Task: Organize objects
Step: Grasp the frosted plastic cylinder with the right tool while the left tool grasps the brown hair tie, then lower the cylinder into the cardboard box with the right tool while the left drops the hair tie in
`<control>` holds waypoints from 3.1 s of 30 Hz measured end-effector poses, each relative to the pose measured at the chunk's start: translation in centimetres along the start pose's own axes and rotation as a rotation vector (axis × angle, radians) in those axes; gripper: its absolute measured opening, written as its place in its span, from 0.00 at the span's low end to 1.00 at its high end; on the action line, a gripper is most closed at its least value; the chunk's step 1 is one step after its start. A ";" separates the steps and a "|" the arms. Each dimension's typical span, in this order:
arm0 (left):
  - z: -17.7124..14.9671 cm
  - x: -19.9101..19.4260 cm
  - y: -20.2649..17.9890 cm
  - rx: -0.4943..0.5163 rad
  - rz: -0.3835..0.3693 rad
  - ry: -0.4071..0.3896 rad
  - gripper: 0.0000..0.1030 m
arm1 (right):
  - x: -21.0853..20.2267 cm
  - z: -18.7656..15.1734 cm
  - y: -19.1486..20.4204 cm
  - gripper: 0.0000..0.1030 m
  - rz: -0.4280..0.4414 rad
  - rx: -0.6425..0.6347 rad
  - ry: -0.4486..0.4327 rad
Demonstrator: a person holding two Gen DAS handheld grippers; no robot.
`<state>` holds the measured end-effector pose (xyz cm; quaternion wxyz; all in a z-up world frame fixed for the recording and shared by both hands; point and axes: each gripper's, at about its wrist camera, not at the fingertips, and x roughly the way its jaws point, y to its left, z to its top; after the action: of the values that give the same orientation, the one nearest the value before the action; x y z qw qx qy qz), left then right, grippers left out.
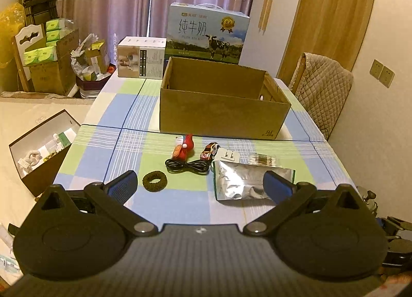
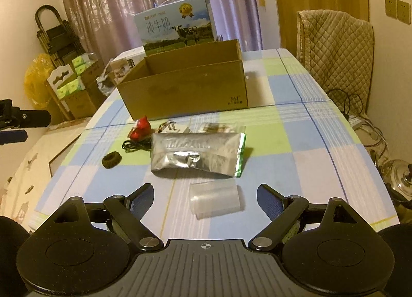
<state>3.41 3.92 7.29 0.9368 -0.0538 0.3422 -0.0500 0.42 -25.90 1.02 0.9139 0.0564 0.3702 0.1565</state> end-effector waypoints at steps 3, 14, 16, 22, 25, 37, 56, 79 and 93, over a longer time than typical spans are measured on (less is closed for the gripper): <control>-0.1 0.7 0.5 -0.009 -0.009 0.004 0.99 | 0.4 -0.6 0.2 0.82 0.004 -0.017 0.000; -0.8 5.0 1.6 0.024 -0.018 0.037 0.99 | 3.5 -1.3 0.2 0.82 -0.004 -0.039 0.018; -1.1 5.9 2.0 0.019 -0.019 0.046 0.99 | 4.5 -1.3 0.0 0.82 -0.010 -0.046 0.020; -2.0 8.8 3.0 0.039 -0.019 0.082 0.99 | 7.7 -1.7 -0.1 0.82 -0.027 -0.086 0.049; -2.2 10.3 3.6 0.049 -0.011 0.104 0.99 | 9.4 -1.8 -0.3 0.82 -0.029 -0.094 0.077; -2.9 15.1 4.7 0.075 -0.040 0.176 0.99 | 14.0 -2.1 -1.4 0.82 -0.036 -0.111 0.157; -2.2 19.2 6.6 0.144 0.010 0.214 0.96 | 13.6 -0.5 -0.5 0.67 -0.049 -0.151 0.133; -1.9 23.4 7.8 0.208 -0.001 0.337 0.14 | 13.9 1.5 -0.1 0.67 -0.070 -0.152 0.101; 3.9 17.5 4.2 0.074 -0.041 0.231 0.14 | 11.2 6.8 1.0 0.67 -0.038 -0.158 0.026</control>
<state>19.50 6.07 -1.40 0.8912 -0.0200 0.4446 -0.0877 12.48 -21.22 -1.31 0.9135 -0.0249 0.3694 0.1687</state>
